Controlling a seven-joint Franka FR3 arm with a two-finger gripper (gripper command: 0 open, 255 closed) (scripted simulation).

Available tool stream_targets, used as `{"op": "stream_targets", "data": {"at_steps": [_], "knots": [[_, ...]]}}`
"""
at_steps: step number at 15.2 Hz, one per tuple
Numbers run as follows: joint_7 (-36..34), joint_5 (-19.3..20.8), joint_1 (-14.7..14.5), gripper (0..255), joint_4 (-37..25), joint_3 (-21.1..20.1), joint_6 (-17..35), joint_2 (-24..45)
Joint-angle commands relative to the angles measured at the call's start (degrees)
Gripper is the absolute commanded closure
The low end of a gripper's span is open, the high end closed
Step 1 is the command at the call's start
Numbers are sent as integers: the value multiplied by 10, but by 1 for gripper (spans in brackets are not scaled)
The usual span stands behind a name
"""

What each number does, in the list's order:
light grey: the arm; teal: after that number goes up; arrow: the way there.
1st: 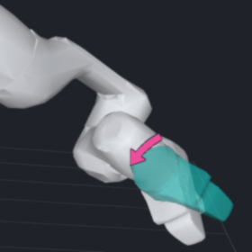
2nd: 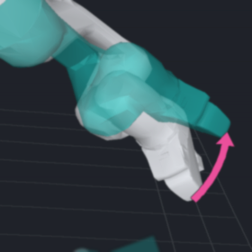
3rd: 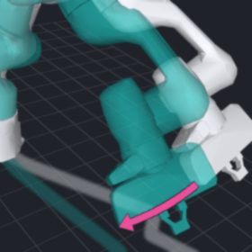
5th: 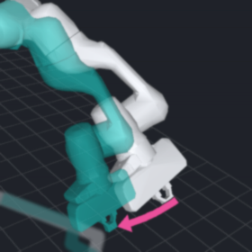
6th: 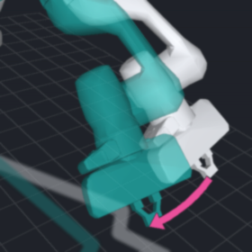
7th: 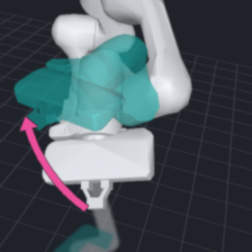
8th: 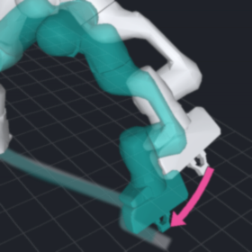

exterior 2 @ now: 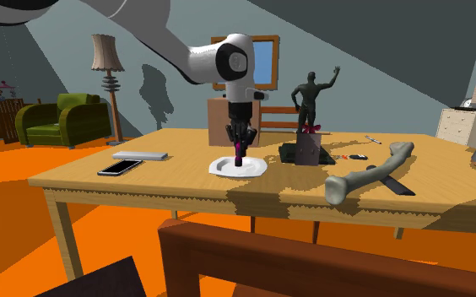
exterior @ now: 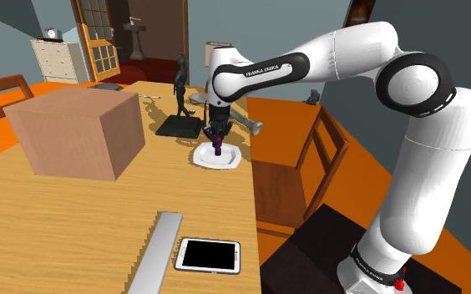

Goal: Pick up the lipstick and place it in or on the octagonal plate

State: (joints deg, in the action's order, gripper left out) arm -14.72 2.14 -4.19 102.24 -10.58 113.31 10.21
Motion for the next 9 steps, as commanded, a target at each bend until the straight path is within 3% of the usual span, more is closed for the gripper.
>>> {"op": "stream_targets", "data": {"at_steps": [1,5,6,9], "knots": [[0,0,0,255,2,0,2,0],[0,0,0,255,2,0,2,0],[0,0,0,0,2,0,2,0],[0,0,0,0,2,0,2,0]]}}
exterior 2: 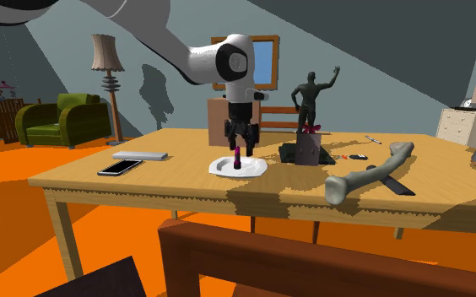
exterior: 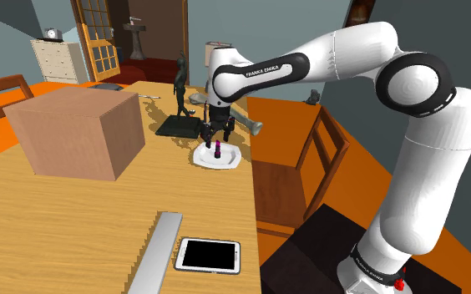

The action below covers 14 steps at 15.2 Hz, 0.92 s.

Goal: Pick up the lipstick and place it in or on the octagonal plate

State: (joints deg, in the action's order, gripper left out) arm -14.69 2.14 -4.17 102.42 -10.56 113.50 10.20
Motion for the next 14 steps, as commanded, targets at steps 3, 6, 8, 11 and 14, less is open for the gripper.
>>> {"op": "stream_targets", "data": {"at_steps": [3,6,8,11,14], "knots": [[1,-1,0,0,-14,0,-18,-4],[2,-3,0,0,-56,-1,-69,-13],[2,-3,0,0,-56,-1,-69,-13],[2,-3,0,0,-56,-1,-69,-13],[2,-3,0,0,-56,-1,-69,-13]]}}
